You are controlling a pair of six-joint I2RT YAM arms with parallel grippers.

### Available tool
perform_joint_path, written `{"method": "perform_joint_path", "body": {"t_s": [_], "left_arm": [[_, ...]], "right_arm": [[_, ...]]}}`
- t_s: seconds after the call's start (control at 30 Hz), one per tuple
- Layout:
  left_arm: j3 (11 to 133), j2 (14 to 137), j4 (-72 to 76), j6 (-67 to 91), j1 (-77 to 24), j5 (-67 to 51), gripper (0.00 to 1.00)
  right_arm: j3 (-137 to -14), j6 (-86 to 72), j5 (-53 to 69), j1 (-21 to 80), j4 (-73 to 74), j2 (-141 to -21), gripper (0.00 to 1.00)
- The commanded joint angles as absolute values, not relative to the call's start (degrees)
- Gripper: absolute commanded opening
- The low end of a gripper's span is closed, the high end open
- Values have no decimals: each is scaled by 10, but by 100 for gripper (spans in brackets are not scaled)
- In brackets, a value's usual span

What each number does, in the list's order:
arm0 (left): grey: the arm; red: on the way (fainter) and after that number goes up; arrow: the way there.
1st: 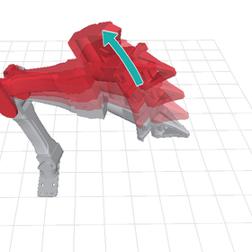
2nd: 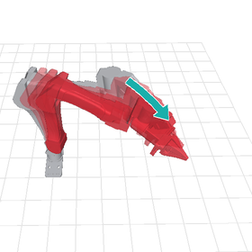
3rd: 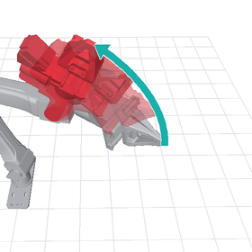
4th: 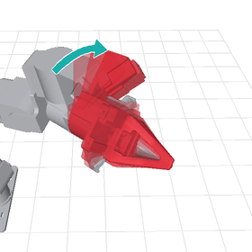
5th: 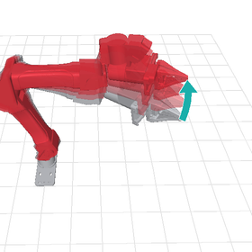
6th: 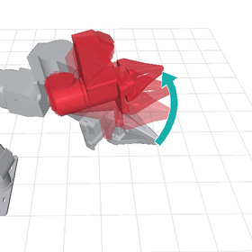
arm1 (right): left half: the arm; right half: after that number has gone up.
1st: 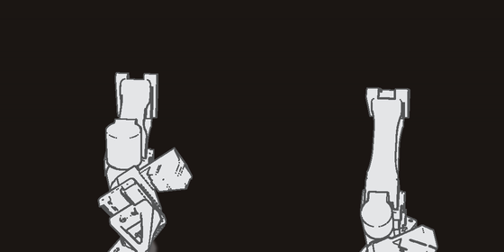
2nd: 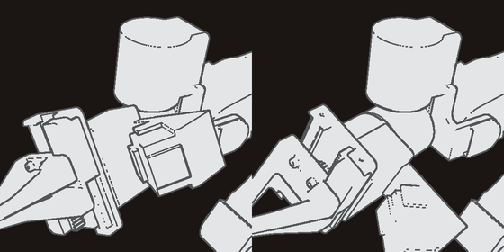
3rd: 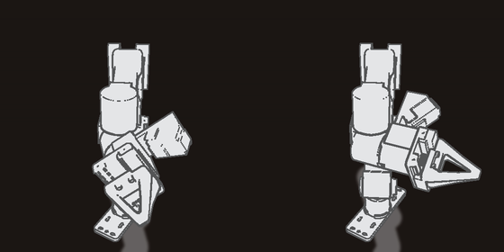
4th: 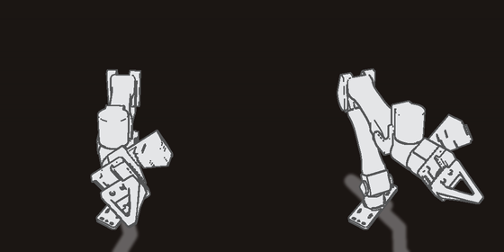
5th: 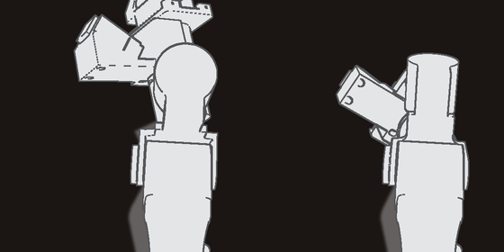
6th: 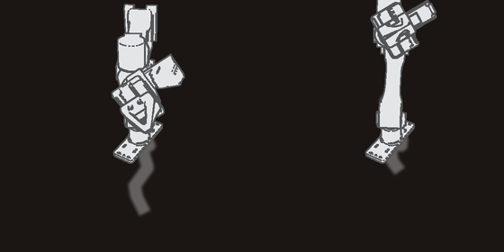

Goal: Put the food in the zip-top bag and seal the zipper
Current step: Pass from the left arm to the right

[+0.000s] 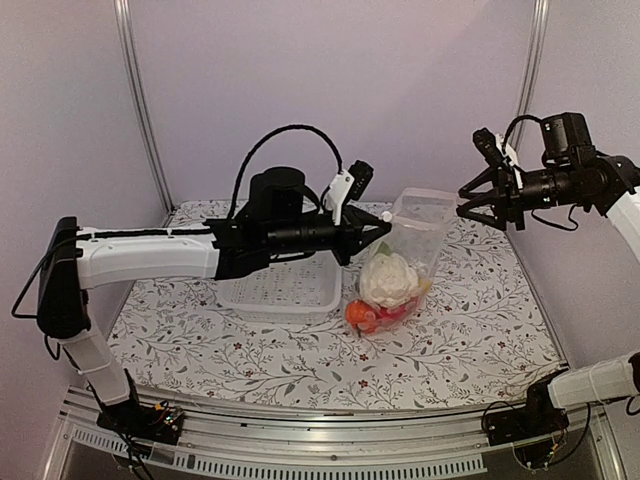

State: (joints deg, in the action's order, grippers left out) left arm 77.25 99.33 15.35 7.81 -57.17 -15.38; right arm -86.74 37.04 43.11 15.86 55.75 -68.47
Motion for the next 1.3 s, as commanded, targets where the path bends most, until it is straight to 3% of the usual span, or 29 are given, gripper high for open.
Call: {"method": "perform_joint_path", "body": {"t_s": [0.0, 0.6, 0.97, 1.13, 1.27], "left_arm": [[744, 961, 124, 85, -577, -130, 1], [661, 901, 106, 91, -578, -87, 3], [678, 899, 116, 78, -579, -111, 4], [699, 906, 100, 64, -578, -117, 4], [703, 908, 99, 58, -579, -119, 8]], "right_arm": [[-848, 383, 435, 199, 559, -675, 47], [-864, 382, 311, 351, 539, -743, 44], [-890, 408, 262, 372, 520, -812, 39], [-899, 409, 273, 374, 507, -833, 31], [-909, 409, 295, 375, 503, -846, 12]]}}
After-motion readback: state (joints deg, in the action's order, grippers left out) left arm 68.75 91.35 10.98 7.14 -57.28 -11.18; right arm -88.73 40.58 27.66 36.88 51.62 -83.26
